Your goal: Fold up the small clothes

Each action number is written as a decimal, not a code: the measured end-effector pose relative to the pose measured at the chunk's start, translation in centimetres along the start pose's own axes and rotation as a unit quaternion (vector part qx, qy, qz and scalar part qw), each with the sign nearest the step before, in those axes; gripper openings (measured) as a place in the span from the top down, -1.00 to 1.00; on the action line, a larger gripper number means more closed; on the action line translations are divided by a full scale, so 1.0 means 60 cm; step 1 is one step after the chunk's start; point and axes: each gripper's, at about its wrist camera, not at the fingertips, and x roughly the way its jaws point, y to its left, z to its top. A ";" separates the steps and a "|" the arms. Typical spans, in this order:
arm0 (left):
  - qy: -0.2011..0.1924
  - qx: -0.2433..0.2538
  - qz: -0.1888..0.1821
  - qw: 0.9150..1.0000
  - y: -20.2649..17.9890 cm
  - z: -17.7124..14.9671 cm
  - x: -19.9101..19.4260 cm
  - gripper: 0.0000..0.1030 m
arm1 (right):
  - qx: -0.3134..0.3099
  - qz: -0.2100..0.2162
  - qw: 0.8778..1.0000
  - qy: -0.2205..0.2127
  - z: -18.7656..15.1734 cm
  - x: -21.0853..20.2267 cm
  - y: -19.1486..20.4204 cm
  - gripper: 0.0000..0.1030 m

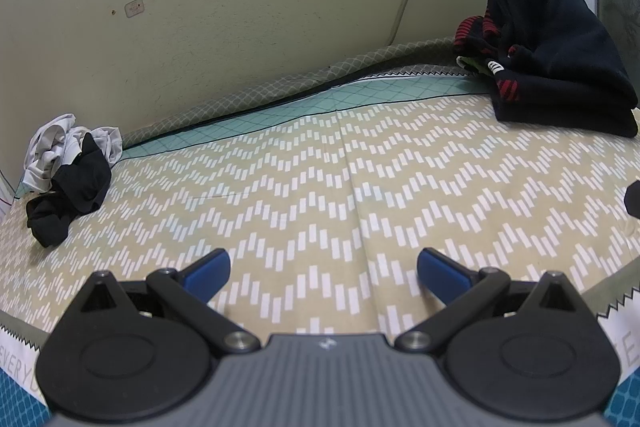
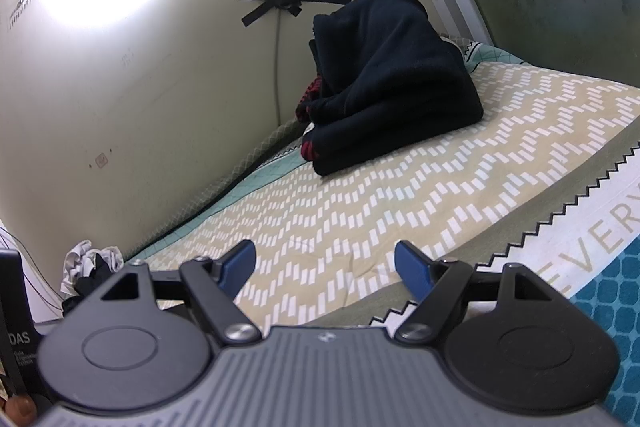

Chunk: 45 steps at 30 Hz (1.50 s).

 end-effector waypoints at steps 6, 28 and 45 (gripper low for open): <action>0.000 0.001 0.000 1.000 0.000 0.000 0.000 -1.00 | 0.000 -0.001 1.000 0.000 -0.001 -0.001 0.001 -0.38; -0.001 0.002 0.000 1.000 -0.003 -0.001 -0.001 -1.00 | 0.000 0.000 1.000 -0.001 0.000 0.000 0.001 -0.38; -0.005 0.014 -0.007 1.000 -0.001 -0.005 -0.007 -1.00 | 0.000 0.000 1.000 0.000 0.000 0.000 0.000 -0.38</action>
